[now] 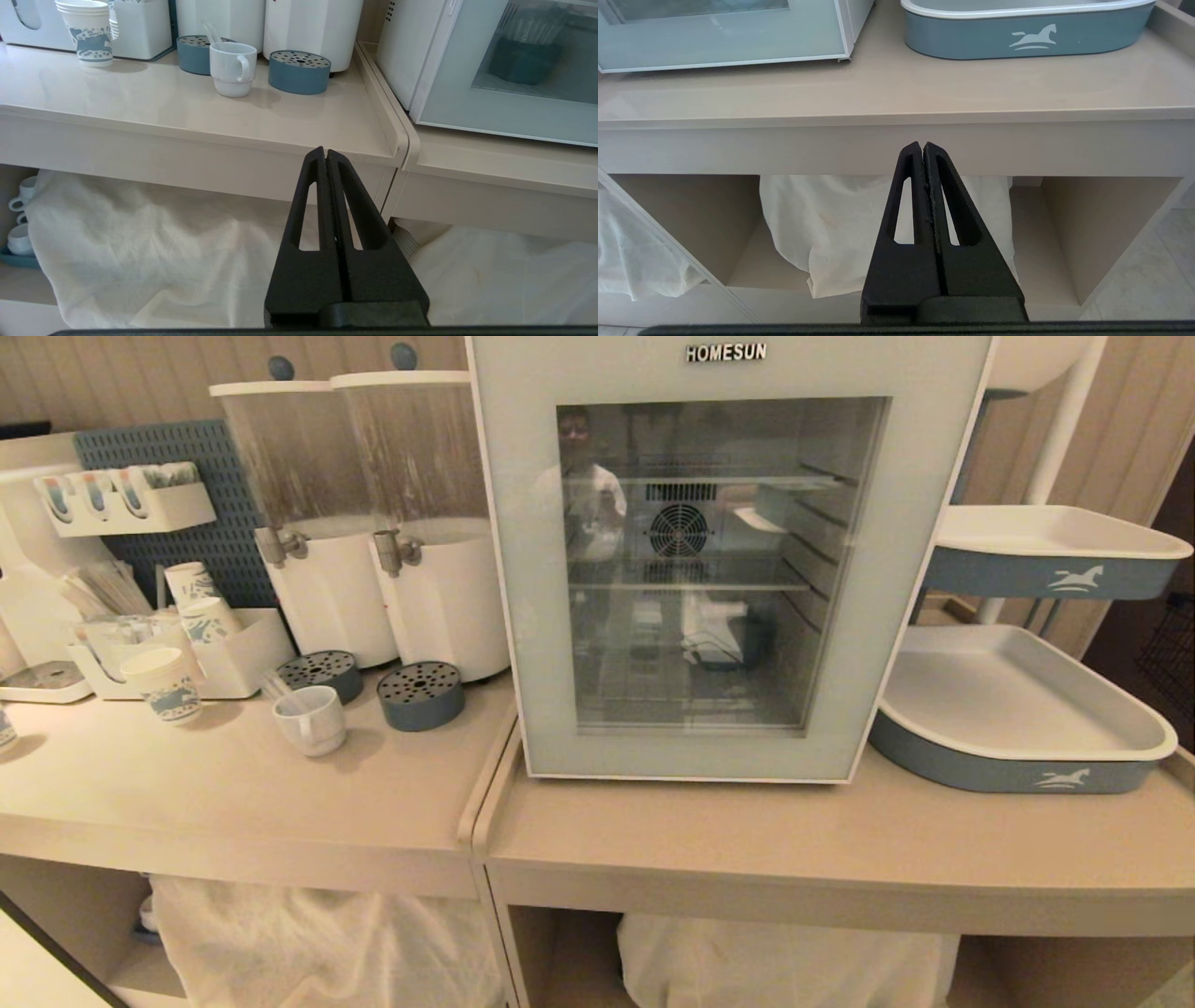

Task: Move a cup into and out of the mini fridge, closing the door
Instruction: Open the freezer door

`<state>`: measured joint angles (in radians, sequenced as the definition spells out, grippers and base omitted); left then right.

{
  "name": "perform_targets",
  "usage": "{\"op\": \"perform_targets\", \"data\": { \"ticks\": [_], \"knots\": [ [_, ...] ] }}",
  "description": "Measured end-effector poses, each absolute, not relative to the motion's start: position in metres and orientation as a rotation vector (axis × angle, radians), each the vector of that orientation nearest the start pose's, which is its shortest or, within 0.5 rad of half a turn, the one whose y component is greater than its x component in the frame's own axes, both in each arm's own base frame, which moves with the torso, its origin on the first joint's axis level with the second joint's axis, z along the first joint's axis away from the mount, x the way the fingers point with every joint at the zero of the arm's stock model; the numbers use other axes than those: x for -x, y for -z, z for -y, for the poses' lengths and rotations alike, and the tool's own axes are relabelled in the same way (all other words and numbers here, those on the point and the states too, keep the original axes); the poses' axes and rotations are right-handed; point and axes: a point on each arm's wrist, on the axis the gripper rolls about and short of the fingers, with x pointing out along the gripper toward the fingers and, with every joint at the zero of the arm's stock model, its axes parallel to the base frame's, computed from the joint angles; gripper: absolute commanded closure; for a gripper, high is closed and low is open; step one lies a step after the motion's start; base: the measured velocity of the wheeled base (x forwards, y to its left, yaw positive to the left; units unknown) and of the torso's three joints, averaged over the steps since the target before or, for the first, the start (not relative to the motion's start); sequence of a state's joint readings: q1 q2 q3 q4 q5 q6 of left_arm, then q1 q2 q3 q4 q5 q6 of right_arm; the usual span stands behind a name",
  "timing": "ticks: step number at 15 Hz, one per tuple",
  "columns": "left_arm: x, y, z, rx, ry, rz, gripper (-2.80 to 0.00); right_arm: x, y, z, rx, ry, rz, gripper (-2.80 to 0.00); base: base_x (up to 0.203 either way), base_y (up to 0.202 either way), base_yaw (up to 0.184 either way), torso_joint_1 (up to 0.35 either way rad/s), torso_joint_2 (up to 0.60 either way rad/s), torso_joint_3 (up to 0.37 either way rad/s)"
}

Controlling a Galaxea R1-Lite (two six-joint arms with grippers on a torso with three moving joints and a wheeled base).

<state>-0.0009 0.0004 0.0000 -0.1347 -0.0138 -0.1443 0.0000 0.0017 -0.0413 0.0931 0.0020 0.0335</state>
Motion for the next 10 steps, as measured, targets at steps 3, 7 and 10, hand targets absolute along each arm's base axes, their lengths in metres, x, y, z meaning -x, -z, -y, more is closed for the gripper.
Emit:
{"op": "perform_targets", "data": {
  "ticks": [3,7,10],
  "knots": [
    [0.024,-0.089,0.000,0.139,0.023,0.134,0.00,0.026,-0.077,0.000,-0.034,-0.001,-0.053,0.00,0.000,0.000,0.000,0.000,0.00,0.000],
    [0.023,-0.079,0.000,0.123,0.020,0.034,0.00,0.026,-0.077,0.000,-0.034,-0.001,-0.053,0.00,0.000,0.000,0.000,0.000,0.00,0.000],
    [0.043,-0.119,0.002,0.122,0.079,0.049,0.00,0.026,-0.077,0.000,-0.033,0.000,-0.054,0.00,0.000,0.000,0.000,0.000,0.00,0.000]
  ]
}}
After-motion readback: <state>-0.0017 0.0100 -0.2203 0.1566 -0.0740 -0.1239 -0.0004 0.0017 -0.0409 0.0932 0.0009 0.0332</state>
